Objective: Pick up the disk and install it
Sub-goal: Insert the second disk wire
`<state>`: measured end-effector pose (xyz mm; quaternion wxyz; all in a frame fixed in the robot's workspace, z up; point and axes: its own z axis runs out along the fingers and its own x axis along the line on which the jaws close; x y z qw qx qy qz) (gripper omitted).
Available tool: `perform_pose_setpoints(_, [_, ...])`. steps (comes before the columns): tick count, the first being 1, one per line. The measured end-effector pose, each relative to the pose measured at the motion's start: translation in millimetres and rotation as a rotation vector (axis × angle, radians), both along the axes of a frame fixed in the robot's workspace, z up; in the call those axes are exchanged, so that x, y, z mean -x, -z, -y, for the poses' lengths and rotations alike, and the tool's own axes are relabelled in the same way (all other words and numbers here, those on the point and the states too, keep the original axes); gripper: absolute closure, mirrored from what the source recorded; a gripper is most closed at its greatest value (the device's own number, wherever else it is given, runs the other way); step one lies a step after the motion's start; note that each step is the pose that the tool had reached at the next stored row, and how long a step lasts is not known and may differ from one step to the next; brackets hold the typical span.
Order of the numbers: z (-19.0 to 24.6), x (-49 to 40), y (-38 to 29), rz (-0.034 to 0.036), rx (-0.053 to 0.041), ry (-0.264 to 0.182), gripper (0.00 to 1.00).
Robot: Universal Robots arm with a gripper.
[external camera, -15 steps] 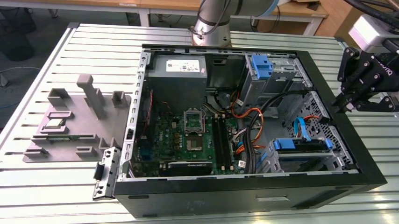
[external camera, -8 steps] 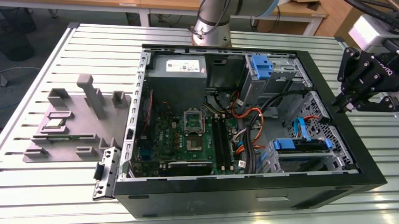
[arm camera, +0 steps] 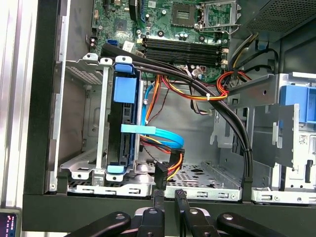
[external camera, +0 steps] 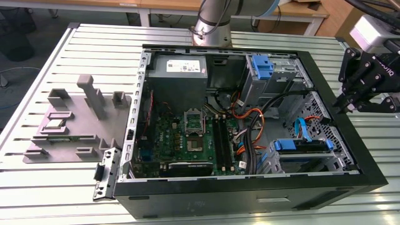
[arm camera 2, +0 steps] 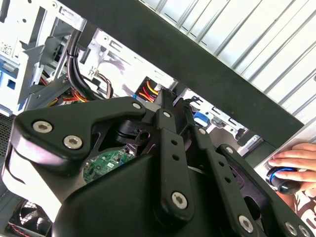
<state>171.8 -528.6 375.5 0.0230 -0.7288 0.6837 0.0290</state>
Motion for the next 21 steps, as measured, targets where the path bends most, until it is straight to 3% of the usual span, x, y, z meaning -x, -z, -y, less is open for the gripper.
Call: perform_pose_setpoints(21, [3.4,2.2,1.3,0.0000,0.0008,0.000,0.77])
